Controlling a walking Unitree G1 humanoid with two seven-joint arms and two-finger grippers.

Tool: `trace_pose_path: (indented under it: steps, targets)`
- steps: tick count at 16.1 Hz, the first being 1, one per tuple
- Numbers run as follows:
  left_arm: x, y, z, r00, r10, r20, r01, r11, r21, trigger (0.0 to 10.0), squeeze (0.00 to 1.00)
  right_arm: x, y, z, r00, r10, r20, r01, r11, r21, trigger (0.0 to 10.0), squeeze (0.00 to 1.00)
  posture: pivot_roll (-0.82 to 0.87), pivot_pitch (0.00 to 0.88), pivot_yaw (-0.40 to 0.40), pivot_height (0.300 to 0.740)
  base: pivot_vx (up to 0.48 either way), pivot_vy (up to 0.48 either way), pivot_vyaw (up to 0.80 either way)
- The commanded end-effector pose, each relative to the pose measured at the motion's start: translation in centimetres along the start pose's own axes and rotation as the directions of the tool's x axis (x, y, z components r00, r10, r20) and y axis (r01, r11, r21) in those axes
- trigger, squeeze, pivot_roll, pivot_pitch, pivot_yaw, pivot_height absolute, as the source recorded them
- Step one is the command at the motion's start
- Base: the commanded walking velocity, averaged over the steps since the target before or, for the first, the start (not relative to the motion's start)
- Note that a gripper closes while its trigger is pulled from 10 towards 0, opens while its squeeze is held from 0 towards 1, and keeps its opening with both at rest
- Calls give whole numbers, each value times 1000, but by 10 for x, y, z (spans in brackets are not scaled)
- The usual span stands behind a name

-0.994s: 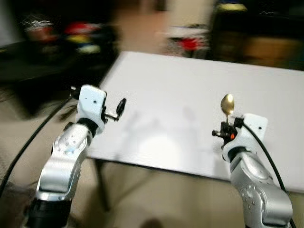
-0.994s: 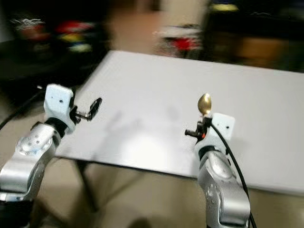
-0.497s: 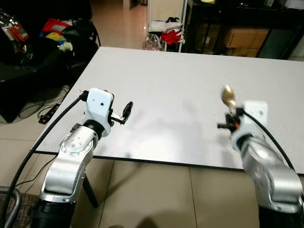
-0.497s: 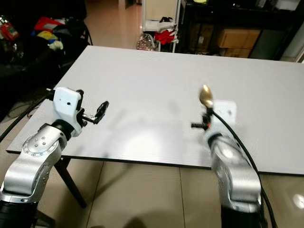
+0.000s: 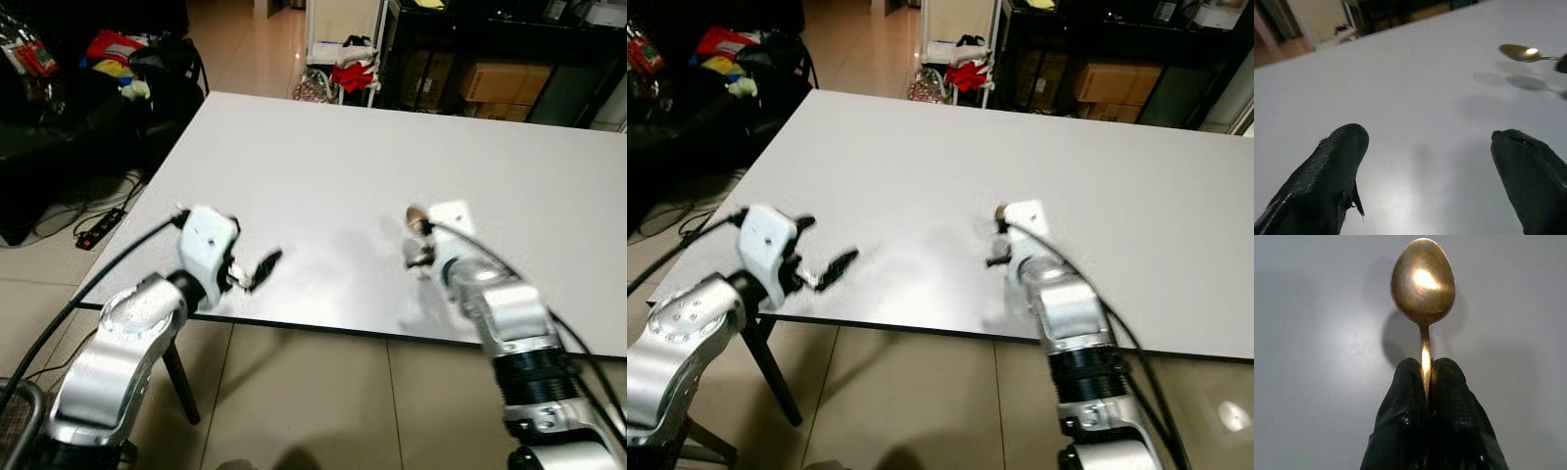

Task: Setting the table

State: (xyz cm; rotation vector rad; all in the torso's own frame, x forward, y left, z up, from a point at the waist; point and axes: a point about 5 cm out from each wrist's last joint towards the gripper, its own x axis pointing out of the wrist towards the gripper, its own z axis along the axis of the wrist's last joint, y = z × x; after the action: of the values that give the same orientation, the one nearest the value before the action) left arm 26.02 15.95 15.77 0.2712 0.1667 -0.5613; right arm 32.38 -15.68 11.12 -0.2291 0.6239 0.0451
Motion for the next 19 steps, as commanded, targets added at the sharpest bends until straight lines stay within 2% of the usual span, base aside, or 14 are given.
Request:
trace_pose_path:
  steps: [1, 3, 5, 11, 12, 13, 16, 19]
  targets:
    - [-1, -5, 5, 999, -44, 13, 44, 999, 8, 10000, 0, 1, -1, 4, 1000, -16, 3, 16, 1000, -3, 10000, 0, 122, 0, -68, 740, 0, 0, 0]
    - [-8, -15, 3, 991, -134, -12, 135, 991, 22, 10000, 0, 7, 7, -2, 998, -49, -32, 50, 998, 35, 10000, 0, 137, 0, -64, 740, 0, 0, 0]
    - [-9, -21, 4, 984, -177, -10, 177, 984, 23, 10000, 0, 11, 9, -8, 997, -76, -30, 78, 995, 55, 10000, 0, 136, 0, -63, 740, 0, 0, 0]
    - [-11, -21, 6, 981, -192, -12, 192, 981, 26, 10000, 0, 25, 7, -19, 993, -112, -26, 113, 993, 29, 10000, 0, 142, 0, -42, 740, 0, 0, 0]
    - [-12, -21, 7, 979, -203, -14, 204, 979, 25, 10000, 0, 28, 5, -22, 992, -118, -31, 120, 992, 43, 10000, 761, 148, 0, -43, 740, 0, 0, 0]
    - [-13, -22, 7, 977, -213, -17, 213, 977, 24, 10000, 0, 28, 4, -23, 993, -118, -31, 119, 991, 66, 10000, 1000, 148, 0, -43, 740, 0, 0, 0]
    - [-15, -22, 6, 976, -219, -21, 219, 975, 22, 10000, 0, 27, 1, -17, 994, -112, 1, 112, 990, 88, 10000, 1000, 147, 0, -46, 740, 0, 0, 0]
    - [-17, -18, 7, 978, -207, -16, 208, 978, 24, 10000, 0, 15, -2, 3, 991, -114, 74, 109, 992, 65, 10000, 1000, 145, 0, -48, 740, 0, 0, 0]
